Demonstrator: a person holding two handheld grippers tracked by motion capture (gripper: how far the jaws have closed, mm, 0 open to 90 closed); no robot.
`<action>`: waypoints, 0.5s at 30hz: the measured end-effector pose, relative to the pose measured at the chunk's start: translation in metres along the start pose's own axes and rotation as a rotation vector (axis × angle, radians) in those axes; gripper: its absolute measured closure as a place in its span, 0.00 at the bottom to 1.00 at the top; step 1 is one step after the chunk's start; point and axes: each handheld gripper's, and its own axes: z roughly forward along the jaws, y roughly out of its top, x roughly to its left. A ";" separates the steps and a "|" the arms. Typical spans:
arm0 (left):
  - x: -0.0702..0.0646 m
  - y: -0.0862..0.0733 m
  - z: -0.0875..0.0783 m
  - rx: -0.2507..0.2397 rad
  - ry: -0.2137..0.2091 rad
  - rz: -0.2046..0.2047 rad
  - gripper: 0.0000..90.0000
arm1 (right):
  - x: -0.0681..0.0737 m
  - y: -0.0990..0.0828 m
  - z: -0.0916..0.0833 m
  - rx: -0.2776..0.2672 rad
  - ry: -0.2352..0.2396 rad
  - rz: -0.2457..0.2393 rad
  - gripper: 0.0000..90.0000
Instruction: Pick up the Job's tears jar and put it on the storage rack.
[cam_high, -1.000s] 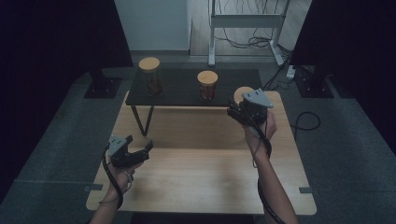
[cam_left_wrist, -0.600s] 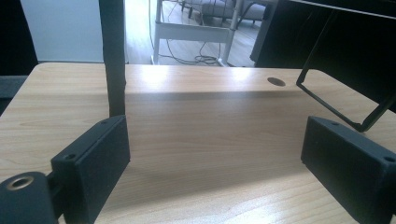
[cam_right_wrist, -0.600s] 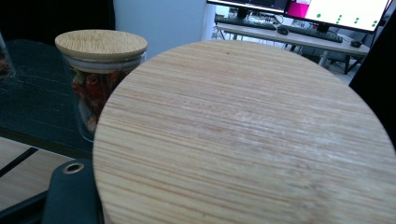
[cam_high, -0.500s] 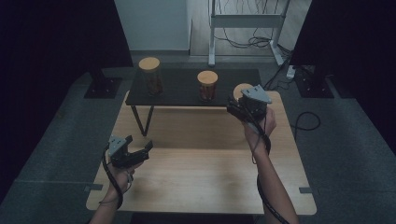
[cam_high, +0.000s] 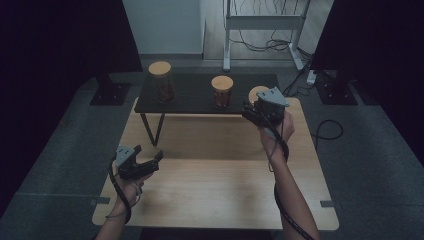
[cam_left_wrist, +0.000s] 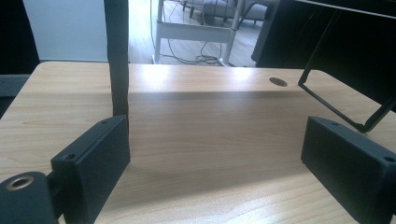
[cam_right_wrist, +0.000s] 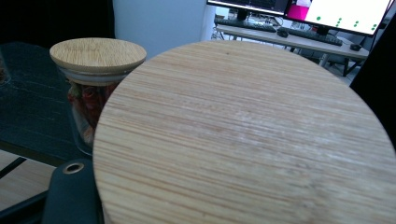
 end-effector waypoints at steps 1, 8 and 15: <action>0.000 0.000 0.000 0.001 0.001 0.000 0.09 | 0.000 0.000 0.001 0.000 0.000 -0.001 0.28; 0.001 0.000 0.000 0.003 0.005 0.000 0.09 | 0.000 0.004 0.007 0.001 -0.003 -0.003 0.28; 0.002 0.000 0.001 0.005 0.010 -0.003 0.09 | -0.001 0.006 0.016 0.008 -0.008 -0.001 0.28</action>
